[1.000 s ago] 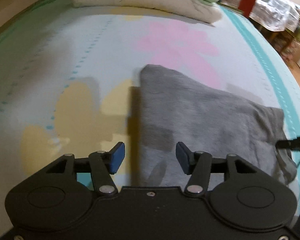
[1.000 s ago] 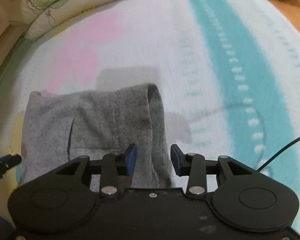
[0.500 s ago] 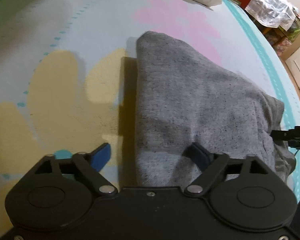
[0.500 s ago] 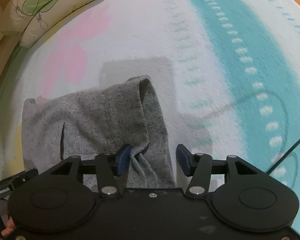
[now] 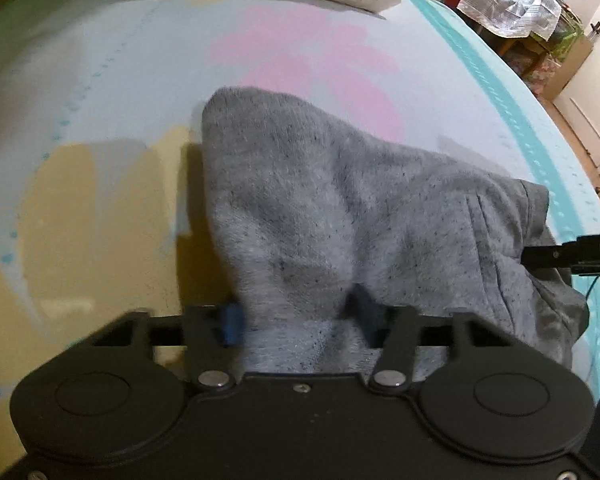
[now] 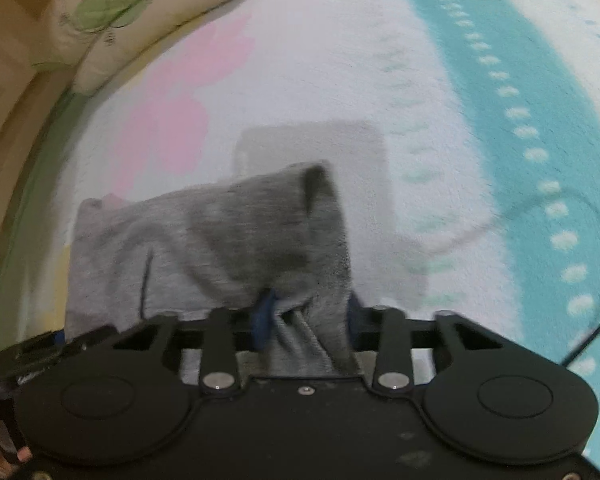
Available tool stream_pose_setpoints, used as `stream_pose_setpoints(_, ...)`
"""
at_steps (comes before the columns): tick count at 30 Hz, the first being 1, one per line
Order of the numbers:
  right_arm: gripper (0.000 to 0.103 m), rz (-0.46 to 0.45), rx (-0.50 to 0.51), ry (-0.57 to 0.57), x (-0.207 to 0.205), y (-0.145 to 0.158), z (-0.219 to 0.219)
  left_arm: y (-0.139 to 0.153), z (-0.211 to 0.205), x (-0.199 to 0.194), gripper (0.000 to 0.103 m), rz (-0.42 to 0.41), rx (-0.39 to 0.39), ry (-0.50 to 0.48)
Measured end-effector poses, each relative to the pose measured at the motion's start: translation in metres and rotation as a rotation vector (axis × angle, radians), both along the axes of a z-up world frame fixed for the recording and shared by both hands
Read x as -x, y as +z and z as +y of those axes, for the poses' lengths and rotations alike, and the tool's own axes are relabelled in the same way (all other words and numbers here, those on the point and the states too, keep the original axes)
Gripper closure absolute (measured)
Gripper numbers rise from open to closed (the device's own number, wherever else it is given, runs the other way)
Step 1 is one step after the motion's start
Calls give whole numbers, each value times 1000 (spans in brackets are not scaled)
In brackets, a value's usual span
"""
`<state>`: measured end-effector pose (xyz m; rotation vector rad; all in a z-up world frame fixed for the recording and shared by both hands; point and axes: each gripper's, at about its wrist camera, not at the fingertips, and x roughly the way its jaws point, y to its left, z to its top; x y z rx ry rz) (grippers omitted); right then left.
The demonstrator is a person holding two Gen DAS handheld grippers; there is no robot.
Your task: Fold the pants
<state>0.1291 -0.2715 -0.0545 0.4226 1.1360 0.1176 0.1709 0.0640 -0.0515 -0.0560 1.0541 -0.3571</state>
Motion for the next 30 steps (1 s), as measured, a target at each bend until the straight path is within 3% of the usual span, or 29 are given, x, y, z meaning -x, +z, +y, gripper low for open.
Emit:
stream_pose_setpoints(2,78,-27,39,32,2,6,7,8,-1,6,78,-39,-3,-2)
stream_pose_setpoints(7,81,-120,131,93,11,26,24,25,1,19,82,-120,-25,-11)
stream_pose_setpoints(15,86,-251,118,164,-6,57,63,49,32,3,82,-241,-108,70)
stream_pose_setpoints(20,93,-292,96,168,-47,62,99,41,65,-27,79,-213,-137,169)
stream_pose_setpoints(21,97,-301,106,156,-54,61,105,35,69,-33,71,-199,-157,190)
stream_pose_setpoints(23,94,-314,140,140,-65,56,110,24,79,-44,64,-156,-203,247)
stream_pose_setpoints(25,91,-295,184,108,-71,53,112,18,88,-47,66,-142,-234,334)
stream_pose_setpoints(30,88,-320,195,98,-62,59,116,22,97,-31,64,-149,-210,421)
